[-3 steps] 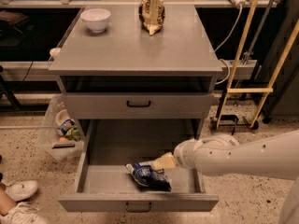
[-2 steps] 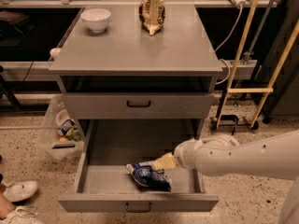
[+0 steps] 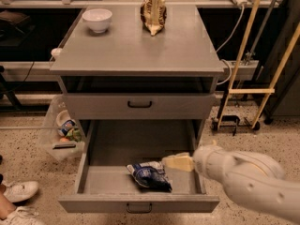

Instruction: Place blue chip bag into middle drawer

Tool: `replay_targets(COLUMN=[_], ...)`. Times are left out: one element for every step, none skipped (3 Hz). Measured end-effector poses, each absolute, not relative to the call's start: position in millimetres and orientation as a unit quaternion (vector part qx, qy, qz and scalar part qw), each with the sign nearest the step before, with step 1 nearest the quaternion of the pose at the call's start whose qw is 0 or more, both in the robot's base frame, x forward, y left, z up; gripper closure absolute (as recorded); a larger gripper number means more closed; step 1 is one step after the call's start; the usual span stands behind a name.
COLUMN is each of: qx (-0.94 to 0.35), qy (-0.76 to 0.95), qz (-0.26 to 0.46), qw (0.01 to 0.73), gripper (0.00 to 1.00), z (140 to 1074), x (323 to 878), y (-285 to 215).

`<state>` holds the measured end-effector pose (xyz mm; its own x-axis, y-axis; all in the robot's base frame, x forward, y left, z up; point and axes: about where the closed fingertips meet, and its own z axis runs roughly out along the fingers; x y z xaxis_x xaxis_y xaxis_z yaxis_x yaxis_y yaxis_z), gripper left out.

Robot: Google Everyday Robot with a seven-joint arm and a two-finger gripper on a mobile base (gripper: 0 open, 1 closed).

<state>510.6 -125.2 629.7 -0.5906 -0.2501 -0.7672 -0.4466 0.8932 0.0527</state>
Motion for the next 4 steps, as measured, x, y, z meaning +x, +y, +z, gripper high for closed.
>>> replay_targets(qx=[-0.145, -0.143, -0.144, -0.157], qy=[0.852, 0.834, 0.835, 0.819], qz=[0.098, 0.097, 0.096, 0.072], qw=[0.494, 0.525, 0.522, 0.546], gripper=[0.00, 0.00, 0.00, 0.00], z=[700, 734, 732, 772], x=[461, 456, 456, 470], y=[-188, -191, -191, -193])
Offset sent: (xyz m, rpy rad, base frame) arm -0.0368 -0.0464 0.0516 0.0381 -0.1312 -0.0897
